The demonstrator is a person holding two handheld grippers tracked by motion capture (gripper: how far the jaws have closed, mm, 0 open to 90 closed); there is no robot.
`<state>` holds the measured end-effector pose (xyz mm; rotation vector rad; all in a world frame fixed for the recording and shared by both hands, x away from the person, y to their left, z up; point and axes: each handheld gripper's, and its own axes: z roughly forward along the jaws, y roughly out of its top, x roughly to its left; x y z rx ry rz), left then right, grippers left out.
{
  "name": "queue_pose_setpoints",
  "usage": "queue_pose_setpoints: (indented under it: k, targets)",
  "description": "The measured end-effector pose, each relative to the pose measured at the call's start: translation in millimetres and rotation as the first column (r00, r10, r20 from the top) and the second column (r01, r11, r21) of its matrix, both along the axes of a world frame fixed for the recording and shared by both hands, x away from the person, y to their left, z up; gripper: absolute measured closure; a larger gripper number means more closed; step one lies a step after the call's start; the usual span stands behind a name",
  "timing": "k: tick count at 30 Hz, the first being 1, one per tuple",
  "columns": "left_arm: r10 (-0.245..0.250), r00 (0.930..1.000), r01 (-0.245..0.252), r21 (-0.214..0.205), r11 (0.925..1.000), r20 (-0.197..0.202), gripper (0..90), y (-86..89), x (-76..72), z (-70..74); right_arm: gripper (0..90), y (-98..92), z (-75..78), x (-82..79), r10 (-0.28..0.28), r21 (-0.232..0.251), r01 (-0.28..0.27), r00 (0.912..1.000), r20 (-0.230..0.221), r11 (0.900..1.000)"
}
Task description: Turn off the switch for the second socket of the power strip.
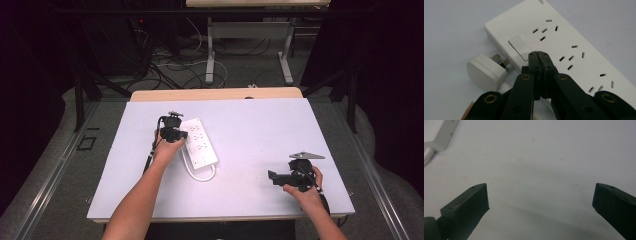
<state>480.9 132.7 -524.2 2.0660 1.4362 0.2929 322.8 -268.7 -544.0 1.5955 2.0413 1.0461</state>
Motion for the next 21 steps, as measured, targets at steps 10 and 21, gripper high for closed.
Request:
queue_pose_setpoints:
  k: [10, 21]
  targets:
    - [0.009, 1.0, -0.009, -0.004, 0.9999, 0.002, 89.3, -0.2, -0.3, -0.1, 0.0, -0.5, 0.3, 0.5, 0.0, 0.001, 0.0, 1.0, 0.003, 1.0]
    - [0.009, 0.9999, -0.009, 0.0, 1.0, 0.009, 84.9, -2.7, -2.9, 1.3, 0.0, -0.6, 0.1, 0.5, -0.001, 0.004, 0.001, 1.0, -0.004, 1.0]
